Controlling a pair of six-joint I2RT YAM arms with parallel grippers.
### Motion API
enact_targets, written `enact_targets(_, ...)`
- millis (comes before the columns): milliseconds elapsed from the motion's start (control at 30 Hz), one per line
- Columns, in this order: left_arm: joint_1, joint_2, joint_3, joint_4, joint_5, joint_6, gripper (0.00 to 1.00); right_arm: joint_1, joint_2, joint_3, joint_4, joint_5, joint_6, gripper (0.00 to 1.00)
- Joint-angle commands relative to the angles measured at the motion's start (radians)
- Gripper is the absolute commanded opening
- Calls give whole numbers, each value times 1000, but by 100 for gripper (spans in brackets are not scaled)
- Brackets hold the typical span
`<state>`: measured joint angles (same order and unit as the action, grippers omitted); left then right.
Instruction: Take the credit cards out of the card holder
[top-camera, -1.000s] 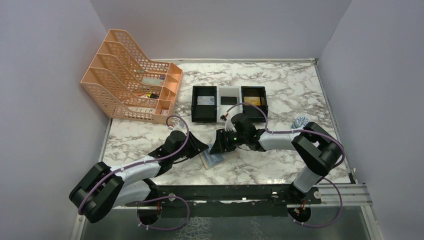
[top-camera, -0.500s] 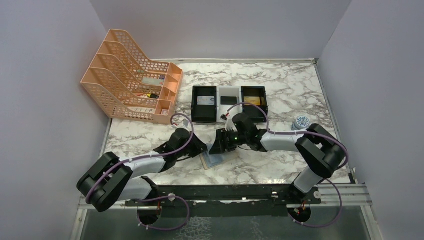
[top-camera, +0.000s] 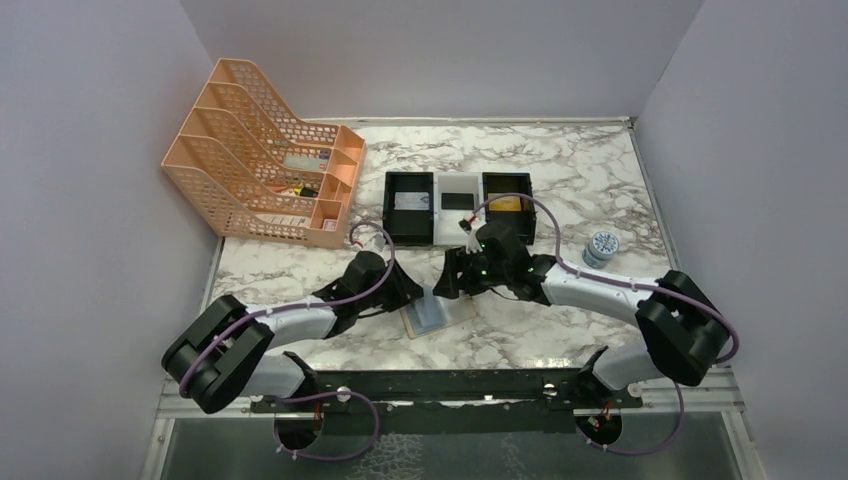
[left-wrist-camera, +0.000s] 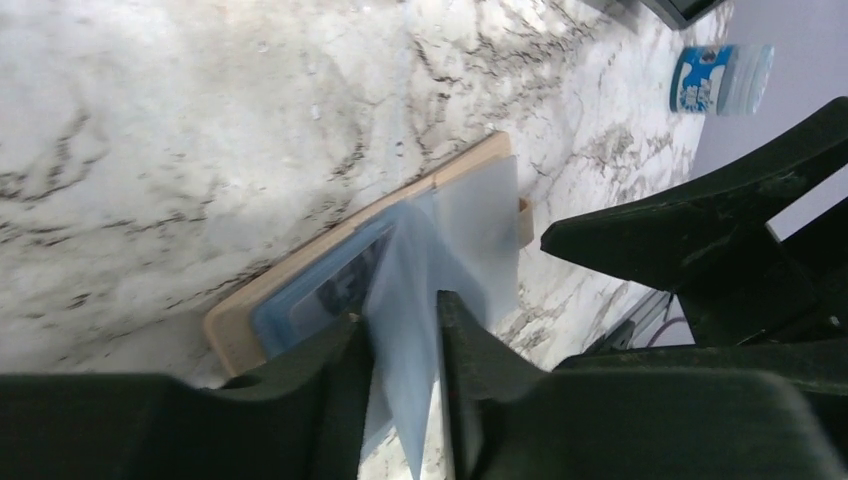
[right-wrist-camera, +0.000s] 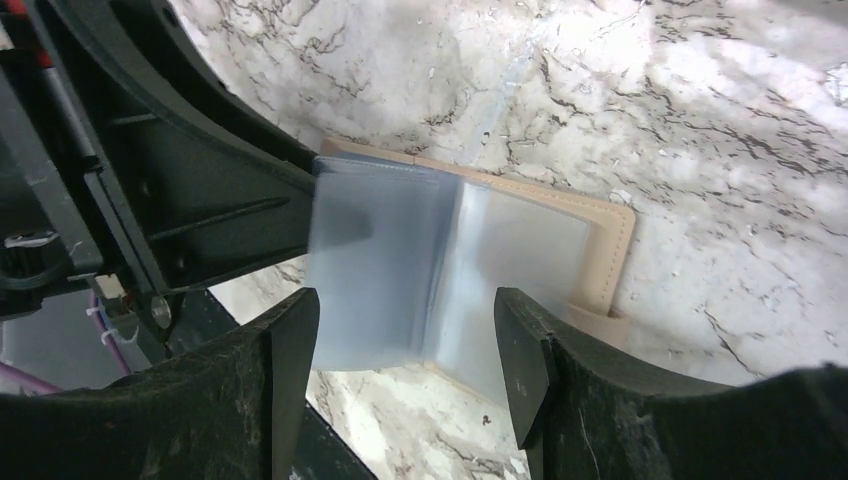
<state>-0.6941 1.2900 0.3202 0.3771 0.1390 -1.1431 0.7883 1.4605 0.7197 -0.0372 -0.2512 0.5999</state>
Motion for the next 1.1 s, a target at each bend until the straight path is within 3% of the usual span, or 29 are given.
enact_targets(0, -9, 37, 60, 24, 85, 64, 37, -3, -86, -26, -38, 71, -19, 66)
enact_targets(200, -33, 124, 126, 23, 151, 111, 51, -3, -151, -68, -57, 114, 2, 66)
enact_targets(300, -47, 160, 139, 23, 153, 113, 52, -3, -182, -80, -58, 103, 2, 66)
enact_targets(533, -66, 184, 171, 15, 131, 112, 53, -3, -278, -132, -95, 262, 65, 65)
enact_targets(700, -72, 196, 214, -40, 123, 135, 53, -9, -291, -148, -101, 295, 74, 64)
enact_targets(1067, -136, 273, 329, -112, 148, 203, 64, -133, -292, -218, 43, 13, 112, 64)
